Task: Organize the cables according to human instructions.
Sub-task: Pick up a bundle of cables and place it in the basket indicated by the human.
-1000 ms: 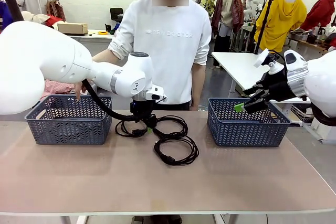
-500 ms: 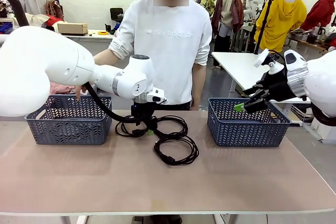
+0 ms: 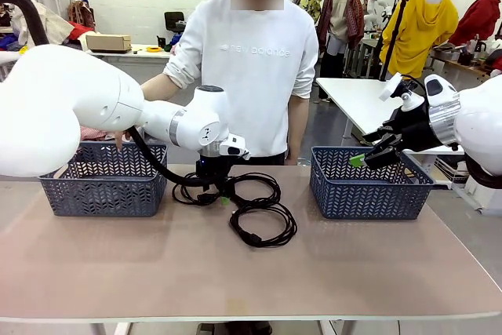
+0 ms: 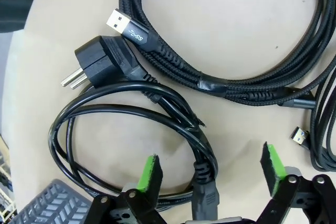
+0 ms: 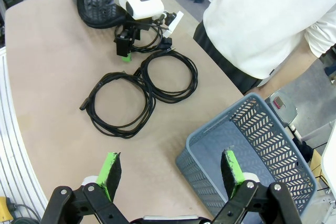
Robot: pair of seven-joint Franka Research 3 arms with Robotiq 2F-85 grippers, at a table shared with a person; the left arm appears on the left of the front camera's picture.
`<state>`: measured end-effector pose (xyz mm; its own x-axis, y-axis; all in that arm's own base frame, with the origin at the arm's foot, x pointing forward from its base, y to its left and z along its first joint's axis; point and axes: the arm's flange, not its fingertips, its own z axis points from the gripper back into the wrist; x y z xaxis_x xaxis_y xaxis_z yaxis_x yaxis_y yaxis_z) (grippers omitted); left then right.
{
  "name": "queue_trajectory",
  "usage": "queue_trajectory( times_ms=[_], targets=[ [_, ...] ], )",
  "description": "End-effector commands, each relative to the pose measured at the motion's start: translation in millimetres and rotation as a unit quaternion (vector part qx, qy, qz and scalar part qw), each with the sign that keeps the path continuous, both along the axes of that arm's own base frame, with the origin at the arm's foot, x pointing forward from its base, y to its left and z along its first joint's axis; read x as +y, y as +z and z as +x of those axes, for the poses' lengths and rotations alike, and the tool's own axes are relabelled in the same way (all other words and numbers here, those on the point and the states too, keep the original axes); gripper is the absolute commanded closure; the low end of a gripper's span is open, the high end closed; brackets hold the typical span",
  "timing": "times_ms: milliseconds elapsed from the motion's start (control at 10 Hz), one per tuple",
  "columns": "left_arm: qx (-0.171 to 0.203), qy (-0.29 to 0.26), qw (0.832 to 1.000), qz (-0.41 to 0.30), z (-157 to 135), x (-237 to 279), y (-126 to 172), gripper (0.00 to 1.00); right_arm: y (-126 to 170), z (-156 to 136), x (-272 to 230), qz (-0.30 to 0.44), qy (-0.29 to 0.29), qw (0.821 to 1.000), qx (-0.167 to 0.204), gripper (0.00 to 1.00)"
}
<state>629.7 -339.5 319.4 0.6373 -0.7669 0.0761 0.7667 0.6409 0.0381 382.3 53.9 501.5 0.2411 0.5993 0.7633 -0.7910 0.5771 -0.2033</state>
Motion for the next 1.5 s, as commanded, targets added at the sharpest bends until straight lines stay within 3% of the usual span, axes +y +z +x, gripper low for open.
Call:
queue_trajectory(
  times_ms=[0, 100, 200, 300, 600, 700, 800, 1200, 1400],
  targets=[
    [0.008, -0.004, 1.0, -0.001, 8, 2, 4, 0.2, -2, 2, -1, 0.002, 0.002, 1.0, -0.002, 0.0],
    [0.005, -0.004, 1.0, -0.001, 8, 2, 5, 0.34, -2, 2, -1, 0.002, 0.002, 1.0, -0.002, 0.0],
    [0.003, -0.004, 1.0, 0.0, 8, 2, 5, 0.4, -2, 2, -1, 0.002, 0.002, 1.0, -0.002, 0.0],
    [0.003, -0.003, 1.0, 0.0, 9, 2, 5, 0.54, -2, 2, -1, 0.002, 0.002, 1.0, -0.002, 0.0],
    [0.007, 0.003, 1.0, 0.005, 10, 4, 5, 0.8, -2, 2, -1, 0.002, 0.002, 1.0, -0.002, 0.0],
    [0.007, 0.004, 1.0, 0.005, 10, 4, 5, 0.94, -2, 2, -1, 0.002, 0.002, 1.0, -0.002, 0.0],
    [0.008, 0.006, 1.0, 0.005, 11, 5, 6, 1.0, -2, 2, -1, 0.002, 0.002, 1.0, -0.002, 0.0],
    [0.008, 0.033, 0.999, 0.009, 10, 9, 13, 1.0, -2, 2, -1, 0.002, 0.002, 1.0, -0.002, 0.0],
    [-0.014, 0.055, 0.998, 0.02, 7, 15, 33, 1.0, -2, 2, -1, 0.002, 0.002, 1.0, -0.002, 0.0]
  ],
)
